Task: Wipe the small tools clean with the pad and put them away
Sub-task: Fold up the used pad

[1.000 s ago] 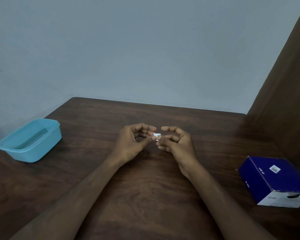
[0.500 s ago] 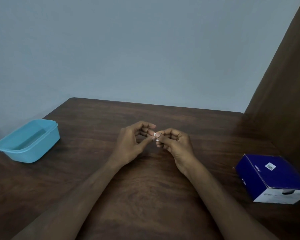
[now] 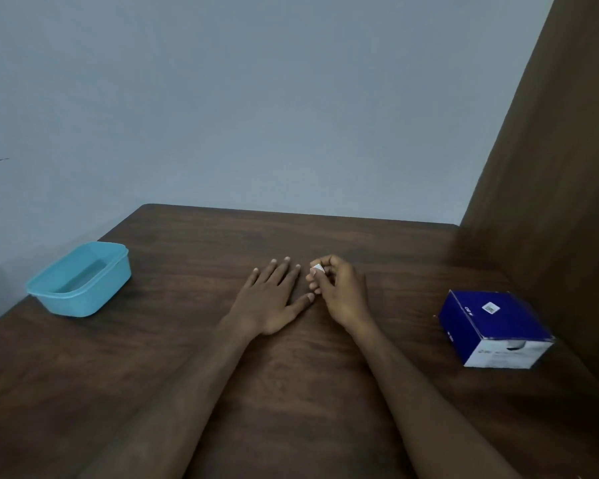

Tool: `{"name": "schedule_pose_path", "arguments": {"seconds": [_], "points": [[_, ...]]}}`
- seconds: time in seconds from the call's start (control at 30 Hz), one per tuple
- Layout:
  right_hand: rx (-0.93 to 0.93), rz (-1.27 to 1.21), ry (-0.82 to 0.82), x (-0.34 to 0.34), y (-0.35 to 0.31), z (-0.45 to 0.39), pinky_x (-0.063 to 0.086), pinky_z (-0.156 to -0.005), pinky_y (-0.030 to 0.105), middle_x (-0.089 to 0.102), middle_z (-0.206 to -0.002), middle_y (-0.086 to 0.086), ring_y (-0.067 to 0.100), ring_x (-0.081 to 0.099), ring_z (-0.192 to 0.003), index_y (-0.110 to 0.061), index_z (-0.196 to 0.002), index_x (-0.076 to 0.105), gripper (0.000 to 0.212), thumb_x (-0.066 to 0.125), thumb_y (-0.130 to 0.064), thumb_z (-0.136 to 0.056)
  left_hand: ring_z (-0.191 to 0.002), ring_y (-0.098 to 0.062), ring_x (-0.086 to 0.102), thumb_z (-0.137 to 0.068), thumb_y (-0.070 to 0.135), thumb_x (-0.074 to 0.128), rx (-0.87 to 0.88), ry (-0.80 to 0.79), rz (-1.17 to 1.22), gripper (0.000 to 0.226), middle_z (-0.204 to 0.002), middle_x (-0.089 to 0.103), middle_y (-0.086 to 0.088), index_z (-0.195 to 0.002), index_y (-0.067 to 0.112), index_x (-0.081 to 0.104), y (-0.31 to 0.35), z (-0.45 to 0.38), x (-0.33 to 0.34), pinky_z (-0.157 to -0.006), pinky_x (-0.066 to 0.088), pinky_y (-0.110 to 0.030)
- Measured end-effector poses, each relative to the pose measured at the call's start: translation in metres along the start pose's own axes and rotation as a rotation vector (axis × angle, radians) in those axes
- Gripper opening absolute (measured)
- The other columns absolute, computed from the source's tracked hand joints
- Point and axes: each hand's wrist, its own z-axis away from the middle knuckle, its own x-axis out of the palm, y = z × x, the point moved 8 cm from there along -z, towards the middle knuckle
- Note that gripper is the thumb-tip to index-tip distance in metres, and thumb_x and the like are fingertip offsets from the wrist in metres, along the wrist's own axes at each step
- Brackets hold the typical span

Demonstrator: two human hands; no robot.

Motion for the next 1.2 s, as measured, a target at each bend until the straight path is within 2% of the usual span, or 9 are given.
{"name": "schedule_pose_path", "arguments": {"seconds": [0.1,0.17,0.33,0.53,0.7,0.87,1.03,1.13,1.2], "points": [[-0.011,0.046,0.005,-0.005,-0.005,0.009,0.063,-0.071,0.029,0.079,-0.079,-0.004,0.006,0.075,-0.069,-0.021,-0.102,0.075,0.014,0.067,-0.009,-0.100,-0.166,-0.017,-0.002,-0.106,0.071,0.026,-0.015,0.027,0.004,0.079,-0.180,0.000,0.004,-0.172,0.030,0.010,0.004,0.007,-0.006,-0.134,0.004,-0.046],[0.046,0.012,0.044,-0.015,-0.006,0.017,0.063,-0.069,0.030,0.079,-0.079,-0.003,0.007,0.076,-0.068,-0.021,-0.099,0.074,0.014,0.067,-0.009,-0.101,-0.167,-0.020,0.001,-0.107,0.069,0.026,-0.051,0.036,0.003,0.077,-0.180,0.002,0.002,-0.172,0.029,0.012,0.007,0.014,-0.008,-0.134,0.006,-0.047],[0.117,-0.027,0.089,-0.044,-0.011,0.060,0.059,-0.063,0.023,0.076,-0.076,-0.004,0.001,0.071,-0.062,-0.017,-0.095,0.074,0.015,0.066,-0.005,-0.101,-0.167,-0.026,-0.002,-0.108,0.066,0.027,-0.106,-0.009,0.016,0.079,-0.181,-0.001,-0.002,-0.172,0.023,0.010,0.027,0.045,0.000,-0.134,0.002,-0.049],[0.143,0.059,0.110,-0.095,-0.021,0.125,0.056,-0.071,0.015,0.078,-0.074,-0.007,-0.001,0.071,-0.065,-0.022,-0.099,0.080,0.011,0.073,-0.014,-0.098,-0.167,-0.027,-0.003,-0.107,0.068,0.029,-0.089,-0.015,0.045,0.082,-0.181,-0.001,-0.003,-0.172,0.021,0.012,0.067,0.088,0.010,-0.133,0.001,-0.052],[0.181,0.066,0.128,-0.126,-0.024,0.170,0.059,-0.082,0.024,0.079,-0.076,-0.005,0.002,0.073,-0.069,-0.022,-0.098,0.080,0.010,0.074,-0.013,-0.097,-0.166,-0.033,-0.005,-0.106,0.069,0.031,-0.081,-0.042,0.060,0.083,-0.180,-0.002,-0.004,-0.172,0.022,0.012,0.102,0.119,0.016,-0.132,0.000,-0.056],[0.212,0.141,0.123,-0.157,-0.032,0.212,0.058,-0.087,0.021,0.080,-0.086,-0.009,0.004,0.076,-0.080,-0.022,-0.100,0.081,0.012,0.078,-0.013,-0.093,-0.165,-0.038,-0.005,-0.109,0.064,0.032,-0.015,-0.058,0.082,0.076,-0.181,0.001,-0.004,-0.172,0.024,0.014,0.147,0.145,0.020,-0.133,0.001,-0.057],[0.196,0.260,0.173,-0.205,-0.035,0.255,0.057,-0.086,0.020,0.081,-0.091,-0.007,0.005,0.076,-0.083,-0.019,-0.104,0.082,0.013,0.079,-0.014,-0.093,-0.165,-0.039,-0.006,-0.110,0.061,0.030,0.124,-0.108,0.095,0.074,-0.181,0.000,-0.005,-0.172,0.025,0.012,0.221,0.168,0.033,-0.131,-0.001,-0.059],[0.132,0.274,0.294,-0.243,-0.037,0.290,0.060,-0.083,0.025,0.080,-0.090,-0.009,0.003,0.075,-0.082,-0.021,-0.105,0.080,0.011,0.076,-0.017,-0.096,-0.165,-0.039,-0.005,-0.111,0.061,0.026,0.183,-0.077,0.099,0.072,-0.180,0.002,-0.005,-0.172,0.024,0.014,0.268,0.186,0.045,-0.130,-0.001,-0.061],[0.109,0.263,0.432,-0.276,-0.033,0.323,0.060,-0.082,0.022,0.079,-0.089,-0.011,0.000,0.075,-0.083,-0.023,-0.111,0.078,0.015,0.076,-0.019,-0.097,-0.166,-0.037,0.000,-0.111,0.060,0.028,0.240,-0.016,0.090,0.073,-0.180,0.007,-0.008,-0.171,0.021,0.017,0.305,0.201,0.053,-0.130,0.002,-0.060]]}}
